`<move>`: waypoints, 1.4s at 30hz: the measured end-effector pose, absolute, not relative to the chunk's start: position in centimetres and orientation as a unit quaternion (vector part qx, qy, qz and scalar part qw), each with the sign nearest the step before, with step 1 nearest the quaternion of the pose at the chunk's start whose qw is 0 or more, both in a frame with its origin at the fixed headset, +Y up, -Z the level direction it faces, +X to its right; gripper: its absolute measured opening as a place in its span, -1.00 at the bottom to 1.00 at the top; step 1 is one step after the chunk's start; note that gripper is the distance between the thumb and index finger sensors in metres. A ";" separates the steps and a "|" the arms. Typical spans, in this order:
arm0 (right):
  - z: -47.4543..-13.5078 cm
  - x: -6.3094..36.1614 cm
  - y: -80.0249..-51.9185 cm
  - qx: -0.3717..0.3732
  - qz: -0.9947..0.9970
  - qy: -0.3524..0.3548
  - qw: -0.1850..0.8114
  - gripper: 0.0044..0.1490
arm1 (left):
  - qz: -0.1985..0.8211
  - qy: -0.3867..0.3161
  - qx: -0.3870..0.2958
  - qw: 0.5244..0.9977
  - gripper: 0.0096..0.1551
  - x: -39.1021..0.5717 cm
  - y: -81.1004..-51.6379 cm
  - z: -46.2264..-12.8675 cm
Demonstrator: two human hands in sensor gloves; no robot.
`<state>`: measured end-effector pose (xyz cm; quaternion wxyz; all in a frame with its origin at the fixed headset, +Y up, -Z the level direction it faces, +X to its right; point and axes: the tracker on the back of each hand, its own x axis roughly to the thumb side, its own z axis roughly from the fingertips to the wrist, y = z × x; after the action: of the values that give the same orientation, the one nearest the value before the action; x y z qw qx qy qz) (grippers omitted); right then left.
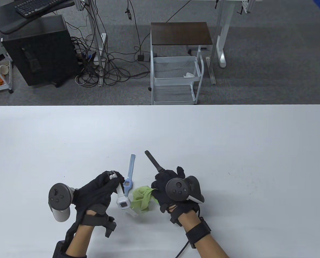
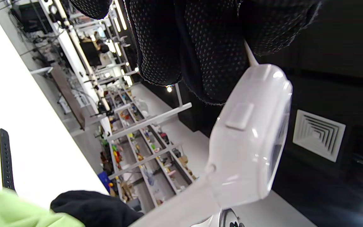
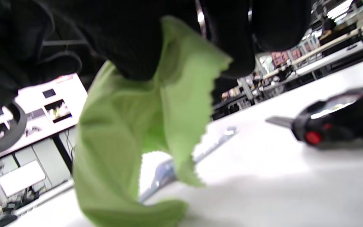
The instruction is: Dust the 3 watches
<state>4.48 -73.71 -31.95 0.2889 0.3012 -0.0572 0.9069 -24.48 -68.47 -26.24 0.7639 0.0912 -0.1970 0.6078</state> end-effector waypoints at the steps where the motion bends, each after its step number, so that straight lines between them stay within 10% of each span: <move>1: -31.9 4.6 -73.6 0.304 0.900 -0.066 0.304 -0.54 | 0.608 -0.197 0.090 0.764 -0.48 -24.4 -68.5 -26.2; 8: -31.7 4.7 -73.1 0.301 0.853 -0.085 0.417 -0.55 | 0.603 -0.199 0.080 0.768 -0.48 -24.0 -68.7 -26.3; 34: -28.0 -1.8 -75.6 0.291 0.571 0.203 0.741 -0.45 | 0.589 -0.139 0.118 0.787 -0.48 -25.2 -69.0 -26.2; 42: -27.0 -3.0 -76.2 0.284 0.543 0.240 0.753 0.03 | 0.580 -0.134 0.128 0.793 -0.48 -25.3 -69.0 -26.0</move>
<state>-3.01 -76.22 -27.01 0.7527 0.2838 0.2404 0.5433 -25.34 -68.97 -26.02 0.7933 0.1277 -0.1338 0.5801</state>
